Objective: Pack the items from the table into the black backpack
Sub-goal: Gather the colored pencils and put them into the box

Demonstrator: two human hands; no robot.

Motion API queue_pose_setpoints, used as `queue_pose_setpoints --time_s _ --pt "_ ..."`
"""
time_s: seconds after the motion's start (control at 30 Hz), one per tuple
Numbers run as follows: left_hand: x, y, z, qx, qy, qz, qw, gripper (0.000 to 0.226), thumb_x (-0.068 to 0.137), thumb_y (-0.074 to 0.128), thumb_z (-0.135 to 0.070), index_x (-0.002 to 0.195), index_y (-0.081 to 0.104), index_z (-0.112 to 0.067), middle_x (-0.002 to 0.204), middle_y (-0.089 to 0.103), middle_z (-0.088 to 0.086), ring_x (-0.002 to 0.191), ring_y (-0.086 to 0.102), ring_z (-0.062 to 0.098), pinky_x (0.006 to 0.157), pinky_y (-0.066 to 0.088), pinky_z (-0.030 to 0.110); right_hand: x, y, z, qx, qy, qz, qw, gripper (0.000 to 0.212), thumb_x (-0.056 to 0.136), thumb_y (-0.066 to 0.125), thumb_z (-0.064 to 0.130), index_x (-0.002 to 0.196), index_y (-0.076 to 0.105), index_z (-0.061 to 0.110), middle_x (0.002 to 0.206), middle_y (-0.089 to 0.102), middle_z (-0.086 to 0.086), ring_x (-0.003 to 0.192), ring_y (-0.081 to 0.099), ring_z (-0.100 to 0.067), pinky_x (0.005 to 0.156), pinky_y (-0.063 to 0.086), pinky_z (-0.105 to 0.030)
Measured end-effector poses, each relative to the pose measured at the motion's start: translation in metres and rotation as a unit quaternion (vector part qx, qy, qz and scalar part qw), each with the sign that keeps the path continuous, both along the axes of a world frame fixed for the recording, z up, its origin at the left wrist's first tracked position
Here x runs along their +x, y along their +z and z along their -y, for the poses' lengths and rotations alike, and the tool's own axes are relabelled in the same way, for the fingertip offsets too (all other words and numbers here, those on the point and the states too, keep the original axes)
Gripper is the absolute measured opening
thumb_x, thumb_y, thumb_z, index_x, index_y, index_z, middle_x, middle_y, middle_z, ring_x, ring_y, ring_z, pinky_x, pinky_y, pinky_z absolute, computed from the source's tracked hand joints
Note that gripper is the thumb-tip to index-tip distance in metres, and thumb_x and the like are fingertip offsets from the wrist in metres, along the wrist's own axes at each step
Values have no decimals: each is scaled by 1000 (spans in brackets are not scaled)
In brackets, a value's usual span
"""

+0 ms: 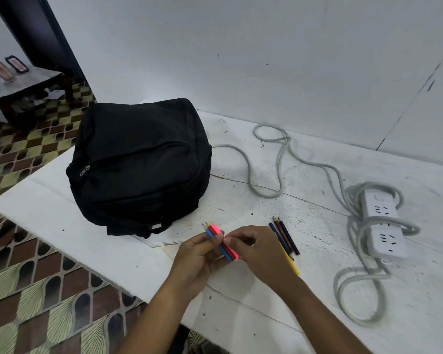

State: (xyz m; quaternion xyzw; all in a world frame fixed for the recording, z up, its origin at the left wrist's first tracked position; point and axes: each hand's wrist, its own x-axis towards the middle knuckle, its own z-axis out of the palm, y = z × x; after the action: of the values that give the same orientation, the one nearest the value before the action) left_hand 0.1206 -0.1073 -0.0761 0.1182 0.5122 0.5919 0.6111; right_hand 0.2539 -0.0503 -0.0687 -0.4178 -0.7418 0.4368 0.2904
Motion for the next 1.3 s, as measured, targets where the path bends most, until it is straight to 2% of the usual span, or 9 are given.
queue_pose_setpoints --time_s 0.1,0.3,0.4,0.57,0.63,0.77,0.97,1.17,1.3 --pt "3 1 -3 -14 5 -13 1000 18 88 59 -6 104 64 2 97 73 19 85 72 30 70 61 37 15 4 -3 46 -61 53 996 3 82 69 15 79 70 13 71 65 7 67 58 -3 61 42 -11" --pt "6 1 -5 -20 -11 -7 1000 21 89 58 -4 108 61 6 99 72 23 88 71 35 74 60 40 47 12 -18 46 -107 312 943 13 87 57 21 77 63 17 78 61 -1 73 59 -22 57 40 -26" --pt "9 1 -6 -25 -21 -9 999 22 89 58 -3 110 60 6 99 72 23 88 71 35 74 60 40 46 8 -18 22 -99 341 935 23 86 63 27 69 51 19 72 53 0 67 52 -20 50 31 -23" --pt "13 1 -5 -27 -35 -18 999 22 89 58 0 109 60 6 98 72 22 87 71 36 70 61 39 41 6 -17 44 -94 380 919 21 86 63 28 73 51 16 70 51 2 64 51 -18 50 32 -23" --pt "14 2 -5 -27 -41 -22 999 22 89 58 1 109 60 7 98 72 23 87 71 36 70 61 40 39 6 -18 56 -88 362 926 22 85 61 26 68 52 16 65 51 3 60 51 -16 49 33 -22" --pt "20 3 -5 -22 -61 -28 998 19 87 59 2 104 64 7 99 71 24 84 71 34 70 61 42 31 15 -19 -28 -20 186 982 14 85 65 18 74 70 11 59 60 8 54 54 -2 54 43 -14" --pt "20 3 -6 -3 -77 -42 996 36 76 66 -13 106 65 8 104 68 27 95 67 43 80 58 48 30 27 -15 -97 7 58 994 11 83 69 11 78 74 2 50 61 4 44 56 -1 50 40 -7" --pt "26 5 -9 -15 -77 12 997 19 89 56 -8 101 65 4 95 66 22 85 67 32 67 58 36 32 27 -12 -115 -23 -6 993 8 79 73 7 75 72 0 49 61 2 43 56 -7 45 37 -8" --pt "39 8 -13 -33 -51 93 994 20 93 49 -7 105 63 1 96 67 20 79 70 29 71 55 38 30 20 -8 -84 -53 -3 995 8 80 72 10 72 75 9 51 64 4 45 57 -3 49 40 -9"
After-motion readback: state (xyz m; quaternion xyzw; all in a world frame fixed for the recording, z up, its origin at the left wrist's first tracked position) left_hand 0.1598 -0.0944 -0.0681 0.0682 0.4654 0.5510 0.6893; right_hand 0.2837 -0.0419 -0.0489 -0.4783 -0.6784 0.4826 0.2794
